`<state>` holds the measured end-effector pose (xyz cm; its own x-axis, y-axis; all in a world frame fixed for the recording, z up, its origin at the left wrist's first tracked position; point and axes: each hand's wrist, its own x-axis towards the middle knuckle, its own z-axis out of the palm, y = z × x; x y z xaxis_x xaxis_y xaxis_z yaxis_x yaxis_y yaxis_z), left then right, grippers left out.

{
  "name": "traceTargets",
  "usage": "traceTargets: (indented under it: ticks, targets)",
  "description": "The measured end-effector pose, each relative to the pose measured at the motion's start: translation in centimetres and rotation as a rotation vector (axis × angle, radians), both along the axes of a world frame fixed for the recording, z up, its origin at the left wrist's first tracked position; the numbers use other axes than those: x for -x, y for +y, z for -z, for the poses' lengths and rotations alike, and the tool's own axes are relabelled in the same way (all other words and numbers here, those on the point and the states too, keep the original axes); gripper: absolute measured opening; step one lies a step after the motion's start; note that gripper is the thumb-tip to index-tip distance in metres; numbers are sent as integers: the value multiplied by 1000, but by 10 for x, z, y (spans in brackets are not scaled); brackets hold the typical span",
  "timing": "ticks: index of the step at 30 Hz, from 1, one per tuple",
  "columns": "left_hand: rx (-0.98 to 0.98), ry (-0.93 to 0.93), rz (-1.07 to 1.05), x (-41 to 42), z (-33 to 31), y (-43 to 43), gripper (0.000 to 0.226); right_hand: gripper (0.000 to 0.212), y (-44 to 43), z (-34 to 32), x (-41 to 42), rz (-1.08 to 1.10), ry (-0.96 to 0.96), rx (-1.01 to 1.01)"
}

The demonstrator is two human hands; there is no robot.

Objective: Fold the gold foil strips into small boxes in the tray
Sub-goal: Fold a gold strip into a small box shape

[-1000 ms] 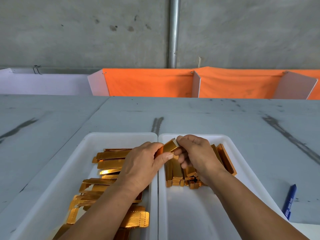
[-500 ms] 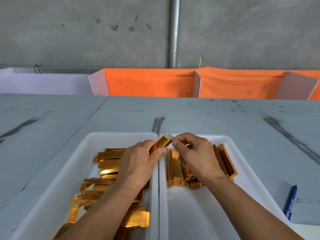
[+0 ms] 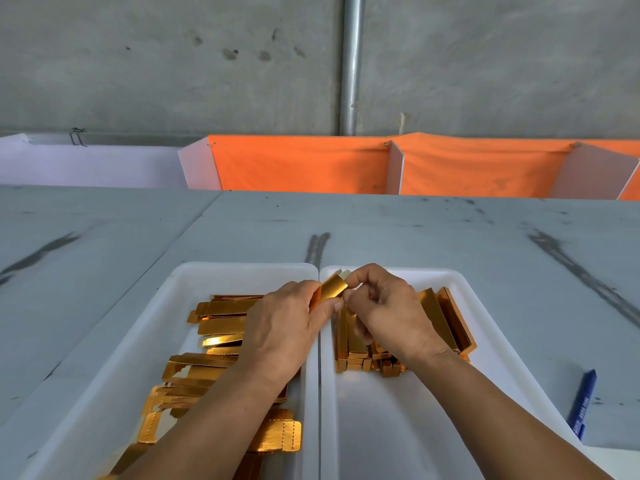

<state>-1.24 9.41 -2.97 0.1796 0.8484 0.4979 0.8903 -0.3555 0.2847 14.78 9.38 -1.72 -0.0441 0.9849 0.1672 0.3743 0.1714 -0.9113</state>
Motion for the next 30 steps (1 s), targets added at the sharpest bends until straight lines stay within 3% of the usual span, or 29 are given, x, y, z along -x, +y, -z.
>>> traceTargets:
  ticks: [12,22,30]
  targets:
    - [8,-30,101,-2,-3,-3,61,15,-1,-6,-5,-88,31,116]
    - [66,-46,132,-4,-3,-4,61,21,3,-6,-12,118,108,-105]
    - [67,24,126,-5,-3,-3,65,17,2,-8,-9,130,41,-78]
